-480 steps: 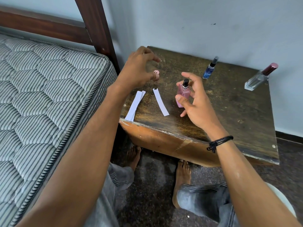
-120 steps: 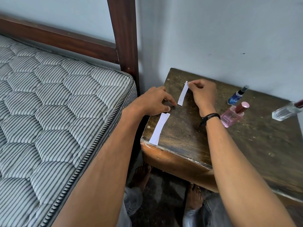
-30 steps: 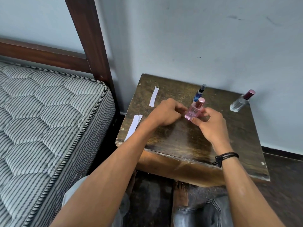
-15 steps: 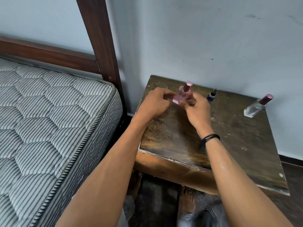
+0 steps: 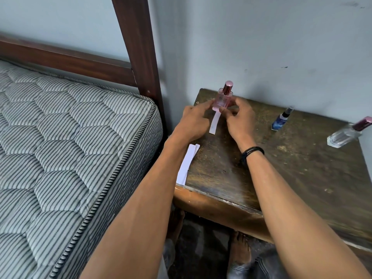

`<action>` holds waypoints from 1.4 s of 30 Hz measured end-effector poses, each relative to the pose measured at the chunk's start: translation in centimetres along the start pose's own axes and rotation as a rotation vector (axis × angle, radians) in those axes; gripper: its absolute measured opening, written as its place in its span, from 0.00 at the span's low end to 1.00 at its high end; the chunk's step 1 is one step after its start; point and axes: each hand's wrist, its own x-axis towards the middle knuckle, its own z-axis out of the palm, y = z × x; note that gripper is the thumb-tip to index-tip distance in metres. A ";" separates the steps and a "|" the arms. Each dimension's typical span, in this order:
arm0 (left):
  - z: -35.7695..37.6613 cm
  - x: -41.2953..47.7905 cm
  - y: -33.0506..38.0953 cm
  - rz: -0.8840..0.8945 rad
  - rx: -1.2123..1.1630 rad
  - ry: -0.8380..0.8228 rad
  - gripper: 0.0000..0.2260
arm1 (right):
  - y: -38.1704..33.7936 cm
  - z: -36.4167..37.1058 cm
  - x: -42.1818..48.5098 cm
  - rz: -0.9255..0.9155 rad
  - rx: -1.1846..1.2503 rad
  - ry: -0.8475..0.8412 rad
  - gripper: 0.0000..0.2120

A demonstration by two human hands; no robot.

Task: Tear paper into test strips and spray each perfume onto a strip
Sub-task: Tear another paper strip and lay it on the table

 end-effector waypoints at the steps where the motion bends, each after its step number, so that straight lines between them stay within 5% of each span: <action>1: 0.1 0.0 -0.1 -0.015 0.000 -0.006 0.36 | 0.1 0.1 0.0 0.002 -0.001 0.003 0.12; 30: 0.3 0.1 -0.6 -0.017 0.004 -0.039 0.35 | 0.3 0.2 -0.1 -0.059 -0.083 0.001 0.16; 36: -0.6 0.6 -0.5 0.043 -0.031 0.144 0.30 | 0.0 -0.6 -0.6 0.033 0.038 0.025 0.27; 42: -1.6 -0.3 -0.1 0.096 -0.100 0.340 0.16 | -0.3 -3.2 -3.2 0.151 0.165 0.159 0.12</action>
